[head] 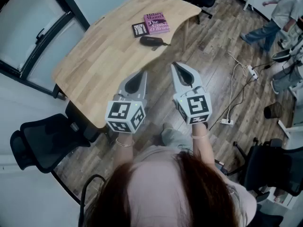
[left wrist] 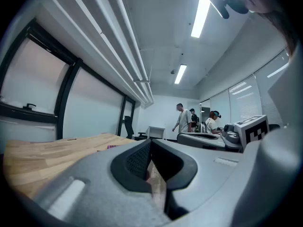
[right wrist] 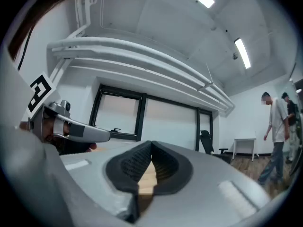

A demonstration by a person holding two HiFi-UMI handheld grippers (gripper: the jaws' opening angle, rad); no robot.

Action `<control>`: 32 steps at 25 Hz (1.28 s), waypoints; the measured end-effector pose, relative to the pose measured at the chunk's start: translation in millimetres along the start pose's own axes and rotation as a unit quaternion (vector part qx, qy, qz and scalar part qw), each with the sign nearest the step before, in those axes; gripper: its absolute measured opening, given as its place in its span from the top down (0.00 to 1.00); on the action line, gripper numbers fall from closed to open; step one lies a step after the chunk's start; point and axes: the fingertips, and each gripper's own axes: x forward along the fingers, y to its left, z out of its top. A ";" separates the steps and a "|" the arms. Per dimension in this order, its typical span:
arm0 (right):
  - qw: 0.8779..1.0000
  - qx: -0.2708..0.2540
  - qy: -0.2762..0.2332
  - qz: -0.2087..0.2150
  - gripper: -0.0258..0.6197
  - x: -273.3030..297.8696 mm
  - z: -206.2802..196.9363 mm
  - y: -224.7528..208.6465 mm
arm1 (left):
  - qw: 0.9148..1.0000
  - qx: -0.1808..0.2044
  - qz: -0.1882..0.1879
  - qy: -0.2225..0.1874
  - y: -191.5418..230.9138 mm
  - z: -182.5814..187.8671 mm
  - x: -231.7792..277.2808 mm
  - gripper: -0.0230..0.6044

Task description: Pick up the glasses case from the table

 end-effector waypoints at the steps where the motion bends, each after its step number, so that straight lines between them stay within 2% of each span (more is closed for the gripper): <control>1: 1.000 -0.001 -0.003 0.000 0.96 1.9 0.9 -3.2 | 1.000 0.000 0.000 0.000 -0.2 0.8 4.0 0.95; 4: 1.000 0.003 -0.006 0.003 0.96 7.0 1.3 -10.9 | 1.000 0.001 0.001 -0.001 0.1 2.1 16.1 0.95; 10: 0.998 0.052 -0.011 0.037 0.96 16.3 0.2 -19.8 | 1.000 0.004 0.010 -0.001 2.3 3.6 38.1 0.95; 15: 0.997 0.055 -0.013 0.049 0.96 29.0 -1.0 -32.2 | 1.000 0.006 0.015 0.005 4.5 2.6 56.5 0.95; 22: 0.998 0.045 -0.011 0.044 0.96 51.4 -7.4 -62.8 | 1.000 0.007 0.021 0.005 6.4 5.2 93.3 0.95; 32: 0.995 0.060 -0.022 0.076 0.96 77.9 -17.4 -94.4 | 0.999 0.007 0.037 0.008 9.5 0.4 135.1 0.95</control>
